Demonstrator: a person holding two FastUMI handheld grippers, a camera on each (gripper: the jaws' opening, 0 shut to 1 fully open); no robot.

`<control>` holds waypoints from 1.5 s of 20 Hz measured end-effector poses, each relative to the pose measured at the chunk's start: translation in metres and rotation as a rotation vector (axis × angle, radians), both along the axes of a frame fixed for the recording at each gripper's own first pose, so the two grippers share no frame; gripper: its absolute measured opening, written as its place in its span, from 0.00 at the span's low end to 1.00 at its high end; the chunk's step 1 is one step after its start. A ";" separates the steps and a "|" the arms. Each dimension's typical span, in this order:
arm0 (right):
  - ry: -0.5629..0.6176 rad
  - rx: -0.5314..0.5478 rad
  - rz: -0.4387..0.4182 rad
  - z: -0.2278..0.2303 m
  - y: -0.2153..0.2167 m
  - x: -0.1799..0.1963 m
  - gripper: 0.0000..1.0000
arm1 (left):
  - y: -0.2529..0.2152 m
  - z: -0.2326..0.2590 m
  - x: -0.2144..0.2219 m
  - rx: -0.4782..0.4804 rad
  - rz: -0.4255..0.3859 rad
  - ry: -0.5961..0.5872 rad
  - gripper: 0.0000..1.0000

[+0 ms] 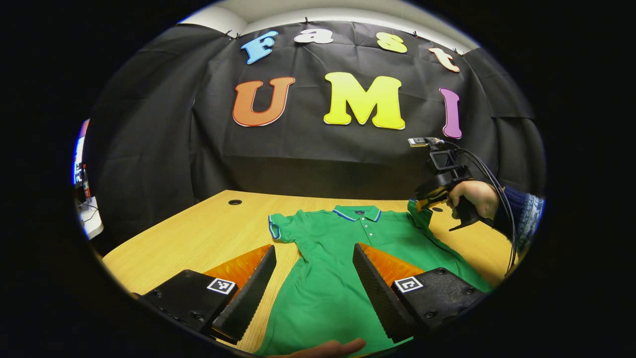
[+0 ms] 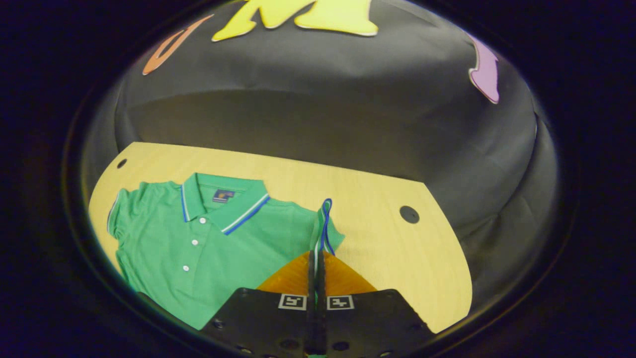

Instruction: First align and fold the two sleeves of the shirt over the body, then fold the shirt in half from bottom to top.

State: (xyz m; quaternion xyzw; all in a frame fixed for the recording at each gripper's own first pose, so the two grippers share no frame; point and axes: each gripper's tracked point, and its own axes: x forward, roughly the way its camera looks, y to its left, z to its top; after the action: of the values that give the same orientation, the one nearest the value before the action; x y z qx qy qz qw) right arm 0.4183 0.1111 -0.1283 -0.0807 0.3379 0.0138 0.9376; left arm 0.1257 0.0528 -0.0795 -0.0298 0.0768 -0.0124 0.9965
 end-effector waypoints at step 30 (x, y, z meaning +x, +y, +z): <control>-0.540 0.171 0.066 0.147 -0.047 -0.244 0.95 | 0.076 -0.006 0.210 -0.010 0.103 0.398 0.98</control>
State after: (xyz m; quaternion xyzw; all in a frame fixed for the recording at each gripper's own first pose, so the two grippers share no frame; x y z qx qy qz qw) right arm 0.1744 0.0644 0.0185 -0.0129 0.0706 0.0508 0.9961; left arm 0.3358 0.1285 -0.0852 -0.0403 0.2707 0.0446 0.9608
